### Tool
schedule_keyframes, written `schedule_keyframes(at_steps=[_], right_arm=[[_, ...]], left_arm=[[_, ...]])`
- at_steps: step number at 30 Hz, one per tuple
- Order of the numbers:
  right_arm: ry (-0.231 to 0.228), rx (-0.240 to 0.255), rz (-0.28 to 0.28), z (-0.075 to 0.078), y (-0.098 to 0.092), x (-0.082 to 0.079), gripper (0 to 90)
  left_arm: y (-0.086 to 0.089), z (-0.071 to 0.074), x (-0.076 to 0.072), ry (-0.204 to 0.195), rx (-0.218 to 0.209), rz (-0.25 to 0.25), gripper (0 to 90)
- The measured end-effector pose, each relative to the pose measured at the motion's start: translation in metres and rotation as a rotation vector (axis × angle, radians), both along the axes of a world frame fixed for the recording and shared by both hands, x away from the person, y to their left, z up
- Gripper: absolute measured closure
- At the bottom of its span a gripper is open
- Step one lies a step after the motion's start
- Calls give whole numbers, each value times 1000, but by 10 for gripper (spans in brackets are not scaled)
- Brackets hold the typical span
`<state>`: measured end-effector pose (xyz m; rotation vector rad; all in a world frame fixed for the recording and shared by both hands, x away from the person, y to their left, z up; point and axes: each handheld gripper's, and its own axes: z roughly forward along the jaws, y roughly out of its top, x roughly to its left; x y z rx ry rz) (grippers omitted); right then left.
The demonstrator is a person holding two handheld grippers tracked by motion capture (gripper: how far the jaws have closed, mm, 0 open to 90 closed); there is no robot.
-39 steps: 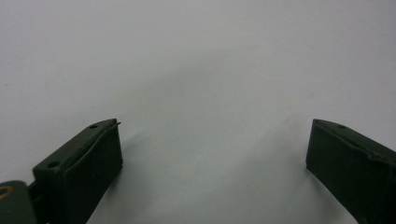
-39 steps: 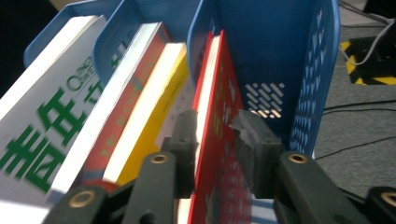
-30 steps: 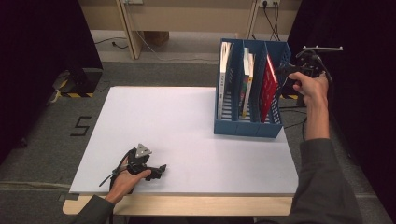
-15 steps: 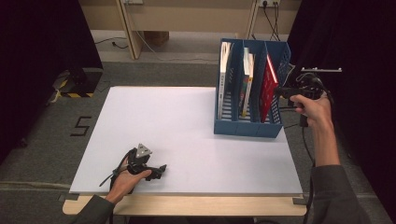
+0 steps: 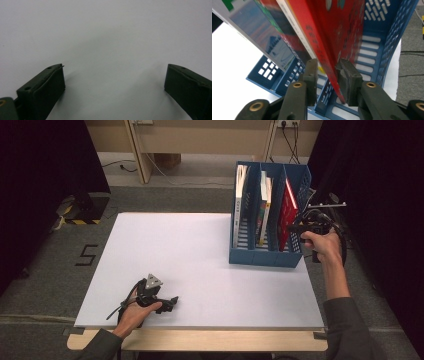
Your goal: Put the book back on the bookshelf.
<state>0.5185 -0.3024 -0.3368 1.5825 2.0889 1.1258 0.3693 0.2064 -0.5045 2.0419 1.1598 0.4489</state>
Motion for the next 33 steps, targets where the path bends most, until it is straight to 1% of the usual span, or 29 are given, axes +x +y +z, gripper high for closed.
schedule_keyframes(at_steps=[3,5,6,10,12,14,18,20,21,23,26,29,31,33], right_arm=[[22,-17,-6,-8,2,4,727],[36,-17,-13,-13,3,7,721],[34,-8,-13,-14,3,8,720],[38,10,-22,-15,5,12,719],[33,6,-26,-16,6,16,719],[37,10,-37,-17,7,20,719],[45,-1,-53,-20,11,29,718],[49,-14,-55,-21,15,32,716],[47,-13,-55,-21,15,34,714],[55,-12,-61,-22,16,36,713],[63,-11,-60,-21,15,38,710],[59,-18,-60,-22,15,37,711],[61,-32,-53,-24,16,35,671],[64,-33,-62,-26,16,32,625]], left_arm=[[0,0,0,0,0,0,24],[0,0,0,0,1,0,24],[0,0,0,-1,1,-1,24],[0,0,0,-1,4,-2,23],[-1,0,0,-2,3,-2,23],[0,0,0,-1,4,-2,23],[0,0,0,0,1,-1,22],[0,0,0,1,0,-1,23],[0,0,0,1,0,-2,22],[0,0,0,1,0,-2,22],[0,0,0,0,1,-2,22],[0,0,0,1,-1,-2,21],[0,0,0,1,-4,-1,21],[0,0,0,1,-6,-1,22]])
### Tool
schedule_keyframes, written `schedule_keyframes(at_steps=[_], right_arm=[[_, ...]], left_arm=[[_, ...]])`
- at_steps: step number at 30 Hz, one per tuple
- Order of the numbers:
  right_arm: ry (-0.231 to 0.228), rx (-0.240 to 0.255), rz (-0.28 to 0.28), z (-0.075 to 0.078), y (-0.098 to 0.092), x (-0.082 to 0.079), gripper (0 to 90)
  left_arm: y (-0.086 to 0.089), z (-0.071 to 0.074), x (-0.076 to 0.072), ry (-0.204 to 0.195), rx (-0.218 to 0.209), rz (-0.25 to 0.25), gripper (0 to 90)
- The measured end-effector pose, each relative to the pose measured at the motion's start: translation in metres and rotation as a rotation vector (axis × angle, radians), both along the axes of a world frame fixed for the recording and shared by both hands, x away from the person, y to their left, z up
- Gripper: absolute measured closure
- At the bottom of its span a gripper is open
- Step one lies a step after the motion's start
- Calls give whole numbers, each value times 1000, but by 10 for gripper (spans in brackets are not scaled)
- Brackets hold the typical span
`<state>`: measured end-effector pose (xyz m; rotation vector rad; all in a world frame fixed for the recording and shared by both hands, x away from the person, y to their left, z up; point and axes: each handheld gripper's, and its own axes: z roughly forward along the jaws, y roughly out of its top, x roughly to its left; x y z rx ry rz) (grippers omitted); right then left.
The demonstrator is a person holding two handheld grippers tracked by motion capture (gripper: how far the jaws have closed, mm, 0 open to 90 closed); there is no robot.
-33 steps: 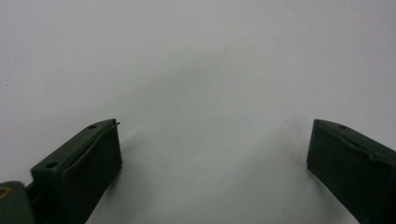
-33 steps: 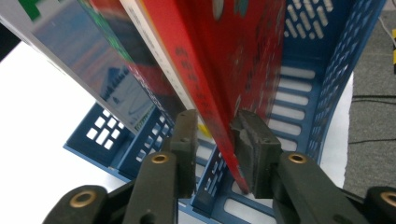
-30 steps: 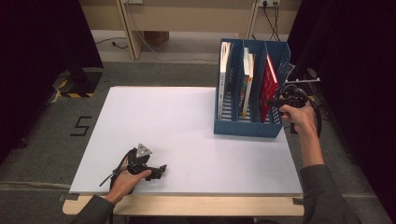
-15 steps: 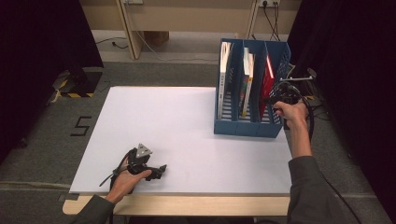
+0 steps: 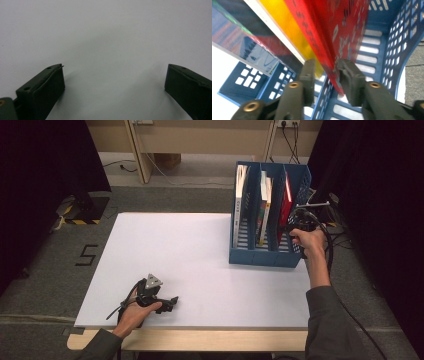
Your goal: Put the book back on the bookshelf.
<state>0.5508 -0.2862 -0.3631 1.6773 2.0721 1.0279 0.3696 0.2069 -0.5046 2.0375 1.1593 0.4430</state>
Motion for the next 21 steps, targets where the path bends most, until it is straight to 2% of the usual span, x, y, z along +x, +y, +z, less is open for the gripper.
schedule_keyframes(at_steps=[7,13,19,21], right_arm=[[-10,30,4,-7,-6,-15,486],[-49,53,16,-3,-5,-30,382],[-68,34,25,0,-3,-47,318],[-75,30,33,-1,-2,-53,302]], left_arm=[[0,0,0,0,6,0,25],[0,1,0,-5,15,-3,45],[7,3,1,-25,36,5,152],[9,3,2,-22,29,11,147]])
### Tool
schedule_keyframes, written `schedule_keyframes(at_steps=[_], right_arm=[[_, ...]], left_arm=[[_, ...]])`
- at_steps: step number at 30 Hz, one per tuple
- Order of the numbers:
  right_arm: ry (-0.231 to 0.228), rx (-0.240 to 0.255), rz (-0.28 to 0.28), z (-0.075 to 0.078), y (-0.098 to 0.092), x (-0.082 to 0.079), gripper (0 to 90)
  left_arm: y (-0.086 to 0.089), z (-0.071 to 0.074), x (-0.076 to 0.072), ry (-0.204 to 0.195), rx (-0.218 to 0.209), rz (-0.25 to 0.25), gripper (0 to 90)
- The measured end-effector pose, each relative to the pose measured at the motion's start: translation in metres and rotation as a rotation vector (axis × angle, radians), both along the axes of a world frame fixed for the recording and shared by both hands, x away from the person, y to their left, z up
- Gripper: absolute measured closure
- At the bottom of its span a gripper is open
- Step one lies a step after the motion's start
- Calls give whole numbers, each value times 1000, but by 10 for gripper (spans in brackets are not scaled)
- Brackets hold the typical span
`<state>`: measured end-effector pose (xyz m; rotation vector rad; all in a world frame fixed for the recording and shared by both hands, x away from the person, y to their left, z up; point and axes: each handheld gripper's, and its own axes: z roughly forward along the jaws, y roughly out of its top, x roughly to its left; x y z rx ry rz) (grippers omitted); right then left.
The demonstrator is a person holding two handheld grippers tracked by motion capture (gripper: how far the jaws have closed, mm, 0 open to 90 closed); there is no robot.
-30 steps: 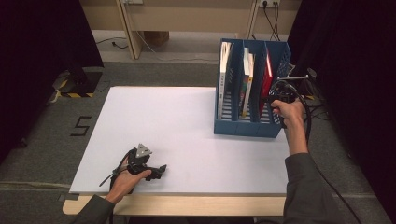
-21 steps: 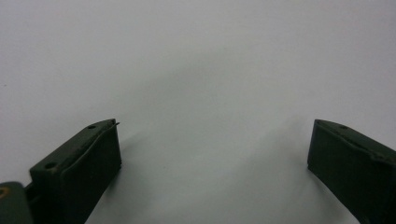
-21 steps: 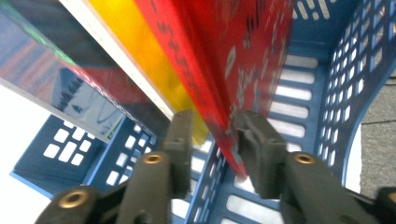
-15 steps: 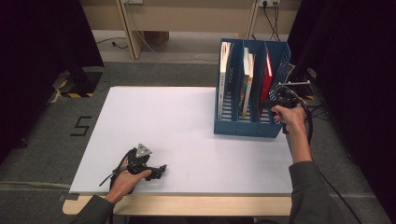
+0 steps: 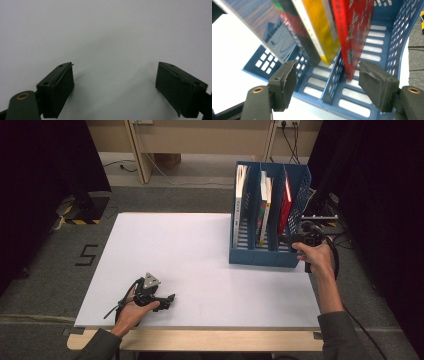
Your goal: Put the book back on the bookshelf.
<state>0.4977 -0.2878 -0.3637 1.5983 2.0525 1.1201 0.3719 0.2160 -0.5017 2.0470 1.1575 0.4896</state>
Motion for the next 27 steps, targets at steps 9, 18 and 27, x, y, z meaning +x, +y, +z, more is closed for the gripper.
schedule_keyframes(at_steps=[9,18,27], right_arm=[[-23,-25,32,-16,7,-26,271],[-25,-36,73,-35,18,-53,221],[-18,-39,99,-44,28,-64,217]], left_arm=[[10,-1,4,-2,0,5,135],[10,-2,4,-9,-3,6,129],[10,-2,4,-9,-3,4,128]])
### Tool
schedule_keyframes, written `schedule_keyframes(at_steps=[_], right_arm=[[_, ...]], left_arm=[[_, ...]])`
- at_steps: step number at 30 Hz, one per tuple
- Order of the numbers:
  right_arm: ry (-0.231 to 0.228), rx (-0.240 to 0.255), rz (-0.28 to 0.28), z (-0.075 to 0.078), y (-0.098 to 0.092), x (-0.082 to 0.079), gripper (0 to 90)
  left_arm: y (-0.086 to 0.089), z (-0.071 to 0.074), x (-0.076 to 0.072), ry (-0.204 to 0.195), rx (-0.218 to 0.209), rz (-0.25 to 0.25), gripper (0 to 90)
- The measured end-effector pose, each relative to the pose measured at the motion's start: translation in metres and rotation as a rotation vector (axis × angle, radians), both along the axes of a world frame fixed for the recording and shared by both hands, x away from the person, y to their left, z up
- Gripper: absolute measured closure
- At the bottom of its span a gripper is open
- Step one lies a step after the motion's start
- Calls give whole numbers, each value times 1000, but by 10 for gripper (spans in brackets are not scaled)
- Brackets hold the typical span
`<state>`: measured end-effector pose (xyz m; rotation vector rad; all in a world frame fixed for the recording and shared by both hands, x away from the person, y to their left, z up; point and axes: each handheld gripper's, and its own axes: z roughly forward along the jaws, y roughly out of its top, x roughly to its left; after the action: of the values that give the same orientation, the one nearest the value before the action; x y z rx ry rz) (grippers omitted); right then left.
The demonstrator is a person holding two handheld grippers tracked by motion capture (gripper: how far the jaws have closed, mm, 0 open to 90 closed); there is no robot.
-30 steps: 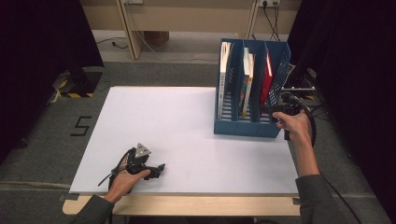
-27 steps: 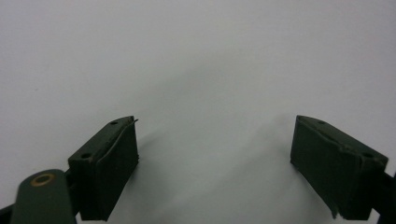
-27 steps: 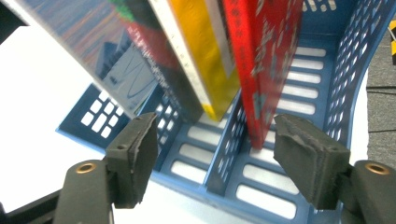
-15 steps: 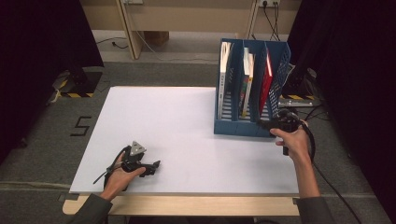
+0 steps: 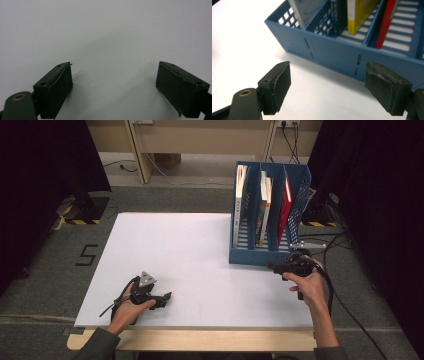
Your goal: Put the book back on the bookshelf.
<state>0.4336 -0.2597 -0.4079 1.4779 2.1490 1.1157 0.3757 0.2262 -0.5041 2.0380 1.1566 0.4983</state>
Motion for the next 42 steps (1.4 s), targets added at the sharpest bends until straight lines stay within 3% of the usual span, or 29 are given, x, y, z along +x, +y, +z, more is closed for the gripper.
schedule_keyframes(at_steps=[6,21,24,28,34,42], right_arm=[[20,-10,1,-8,6,-6,214],[18,-40,28,-13,21,-27,192],[10,-75,36,-16,26,-30,182],[42,-27,65,-25,31,-35,182],[59,-64,78,-38,34,-41,180],[86,-69,85,-49,37,-46,182]], left_arm=[[0,0,0,0,-1,0,128],[0,0,0,0,-2,0,128],[0,0,0,0,-2,0,128],[0,0,0,0,-2,-1,128],[0,0,0,0,1,-2,128],[0,0,0,0,1,-2,128]])
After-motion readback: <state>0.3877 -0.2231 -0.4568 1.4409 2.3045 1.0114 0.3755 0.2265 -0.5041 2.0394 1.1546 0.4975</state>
